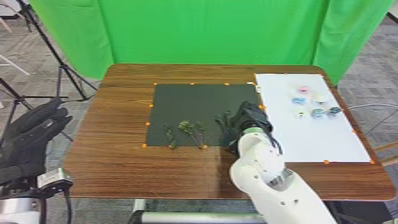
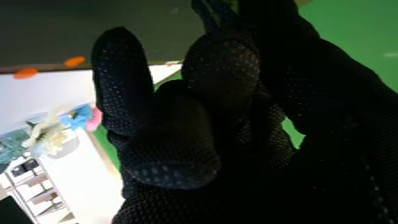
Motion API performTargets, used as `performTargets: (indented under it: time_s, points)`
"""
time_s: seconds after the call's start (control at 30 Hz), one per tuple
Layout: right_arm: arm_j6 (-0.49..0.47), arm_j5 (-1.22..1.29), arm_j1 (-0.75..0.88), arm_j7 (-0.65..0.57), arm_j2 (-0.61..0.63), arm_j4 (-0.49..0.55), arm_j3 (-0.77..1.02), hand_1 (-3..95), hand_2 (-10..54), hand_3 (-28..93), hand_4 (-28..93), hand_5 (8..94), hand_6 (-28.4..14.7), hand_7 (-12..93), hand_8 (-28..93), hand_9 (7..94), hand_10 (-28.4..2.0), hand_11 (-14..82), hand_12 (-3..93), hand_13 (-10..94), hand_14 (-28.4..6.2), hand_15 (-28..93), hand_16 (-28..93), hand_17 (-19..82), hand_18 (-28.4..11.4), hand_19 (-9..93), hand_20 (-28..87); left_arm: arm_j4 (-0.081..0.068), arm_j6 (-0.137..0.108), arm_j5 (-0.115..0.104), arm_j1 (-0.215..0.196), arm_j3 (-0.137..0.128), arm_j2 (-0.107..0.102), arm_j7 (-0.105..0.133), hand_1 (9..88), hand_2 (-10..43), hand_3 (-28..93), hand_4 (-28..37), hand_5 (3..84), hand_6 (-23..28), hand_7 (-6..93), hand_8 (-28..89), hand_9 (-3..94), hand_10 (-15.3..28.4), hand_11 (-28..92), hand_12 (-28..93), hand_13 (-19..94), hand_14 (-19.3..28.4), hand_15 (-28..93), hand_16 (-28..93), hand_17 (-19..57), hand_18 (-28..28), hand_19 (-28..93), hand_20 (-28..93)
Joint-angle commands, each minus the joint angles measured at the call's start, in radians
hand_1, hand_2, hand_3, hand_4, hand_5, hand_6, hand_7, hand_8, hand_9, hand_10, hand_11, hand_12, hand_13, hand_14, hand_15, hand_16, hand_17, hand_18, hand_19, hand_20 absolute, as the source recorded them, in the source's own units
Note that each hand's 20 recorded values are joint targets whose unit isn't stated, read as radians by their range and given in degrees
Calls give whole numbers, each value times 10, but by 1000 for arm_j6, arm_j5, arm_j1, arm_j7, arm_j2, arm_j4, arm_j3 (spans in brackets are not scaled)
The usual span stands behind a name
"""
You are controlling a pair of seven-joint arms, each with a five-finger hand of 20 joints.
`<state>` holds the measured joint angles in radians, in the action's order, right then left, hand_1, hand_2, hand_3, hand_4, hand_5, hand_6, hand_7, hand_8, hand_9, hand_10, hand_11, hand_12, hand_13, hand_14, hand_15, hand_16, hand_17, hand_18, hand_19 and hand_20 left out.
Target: Arrange flowers
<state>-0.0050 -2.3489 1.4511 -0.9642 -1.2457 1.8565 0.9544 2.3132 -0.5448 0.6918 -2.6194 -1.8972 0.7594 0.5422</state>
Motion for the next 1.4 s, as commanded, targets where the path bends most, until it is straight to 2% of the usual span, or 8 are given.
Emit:
performTargets:
  time_s: [0.03, 0.23, 0.6, 0.77, 1.0, 1.1, 1.2, 1.4]
  points:
    - [-18, -39, 13, -32, -16, -8, -18, 535, -95, 767, -259, 884, -47, 257, 135, 913, -95, 534, 283, 937, -31, 721, 184, 531, -176, 932, -105, 7, 11, 11, -10, -6, 8, -9, 297, 25, 816, -149, 365, 88, 175, -114, 302, 181, 384, 74, 173, 228, 617, -162, -122, 202, 544, 80]
    - [-36, -49, 22, -35, -20, -3, -11, 526, -95, 756, -245, 884, -50, 255, 126, 912, -96, 533, 286, 937, -34, 720, 184, 528, -175, 932, -114, 12, 6, 8, -31, -21, 10, -2, 298, 26, 819, -146, 366, 88, 174, -115, 302, 181, 384, 74, 173, 228, 616, -162, -121, 202, 544, 80]
    - [-88, -35, 25, -34, -40, -1, 9, 486, -95, 718, -235, 868, -62, 237, 122, 890, -108, 533, 292, 937, -46, 701, 207, 508, -179, 932, -188, 13, 1, 5, -32, -19, 2, 0, 299, 26, 823, -144, 367, 89, 174, -114, 302, 181, 384, 74, 174, 228, 616, -161, -121, 202, 544, 80]
    - [-101, -38, 26, -36, -38, 6, 12, 443, -95, 730, -229, 848, -73, 224, 107, 873, -123, 536, 292, 932, -50, 693, 225, 501, -182, 926, -217, 15, 2, 7, -37, -25, 6, -2, 299, 27, 824, -144, 367, 89, 176, -115, 302, 181, 385, 74, 174, 227, 617, -161, -121, 201, 544, 80]
    - [-122, -41, 24, -45, -42, 5, 20, 423, -95, 738, -221, 822, -87, 218, 67, 842, -140, 544, 292, 903, -66, 704, 241, 489, -192, 915, -242, 16, 8, 16, -33, -23, 13, -11, 300, 28, 824, -144, 367, 89, 175, -115, 302, 181, 385, 73, 174, 227, 617, -161, -121, 202, 544, 80]
    - [-130, -41, 23, -46, -45, 5, 23, 407, -95, 745, -214, 806, -90, 231, -3, 832, -148, 544, 288, 896, -68, 710, 239, 488, -197, 912, -251, 16, 4, 12, -37, -25, 14, -6, 300, 28, 824, -144, 367, 89, 175, -115, 303, 181, 385, 73, 174, 228, 617, -162, -121, 202, 544, 80]
    - [-135, -38, 24, -52, -46, 4, 26, 397, -95, 749, -204, 800, -93, 235, -75, 824, -153, 546, 286, 889, -73, 714, 237, 483, -205, 909, -249, 17, 11, 22, -35, -25, 21, -16, 300, 28, 824, -143, 367, 89, 175, -115, 302, 181, 385, 73, 174, 227, 617, -162, -121, 202, 544, 80]
    - [-134, -42, 21, -59, -45, 3, 27, 394, -95, 744, -201, 782, -103, 233, -90, 813, -161, 549, 284, 880, -77, 719, 238, 480, -214, 902, -247, 17, 11, 19, -33, -22, 21, -16, 300, 28, 825, -143, 367, 89, 176, -115, 303, 181, 385, 73, 174, 228, 617, -162, -121, 202, 544, 80]
